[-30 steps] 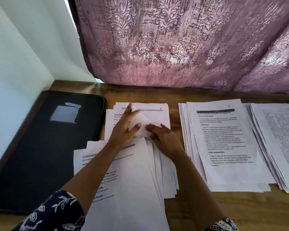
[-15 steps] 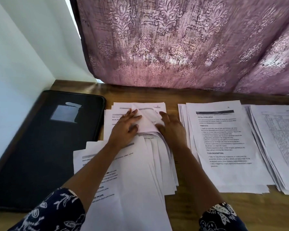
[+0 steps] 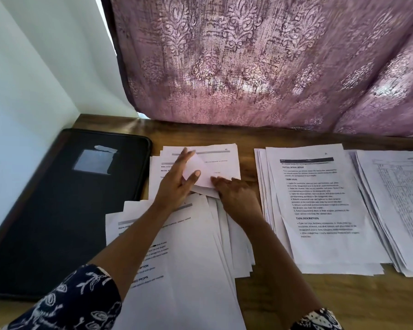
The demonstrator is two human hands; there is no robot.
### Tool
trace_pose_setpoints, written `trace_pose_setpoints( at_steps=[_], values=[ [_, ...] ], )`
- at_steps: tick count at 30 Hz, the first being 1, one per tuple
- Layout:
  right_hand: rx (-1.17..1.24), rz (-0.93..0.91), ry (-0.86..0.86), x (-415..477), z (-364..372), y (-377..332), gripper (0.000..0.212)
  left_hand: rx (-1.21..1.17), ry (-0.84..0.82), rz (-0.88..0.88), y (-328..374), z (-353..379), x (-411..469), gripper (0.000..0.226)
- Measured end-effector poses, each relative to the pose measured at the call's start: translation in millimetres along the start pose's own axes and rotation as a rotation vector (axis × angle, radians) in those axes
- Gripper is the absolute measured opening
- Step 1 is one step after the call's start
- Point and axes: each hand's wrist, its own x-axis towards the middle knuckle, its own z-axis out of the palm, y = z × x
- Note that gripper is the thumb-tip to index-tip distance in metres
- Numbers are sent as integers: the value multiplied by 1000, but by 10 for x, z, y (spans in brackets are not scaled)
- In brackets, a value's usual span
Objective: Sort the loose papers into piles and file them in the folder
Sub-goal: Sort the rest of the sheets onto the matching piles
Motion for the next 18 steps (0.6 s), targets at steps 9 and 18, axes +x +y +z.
trace_pose_setpoints(
  at_steps=[9,18],
  values=[
    [156,440,-440,450,10,448,62,216,-39,13,-15,10,11,40],
    [468,770,-41,253,-56,131,58,220,-63,10,-76,15,22,39]
  ],
)
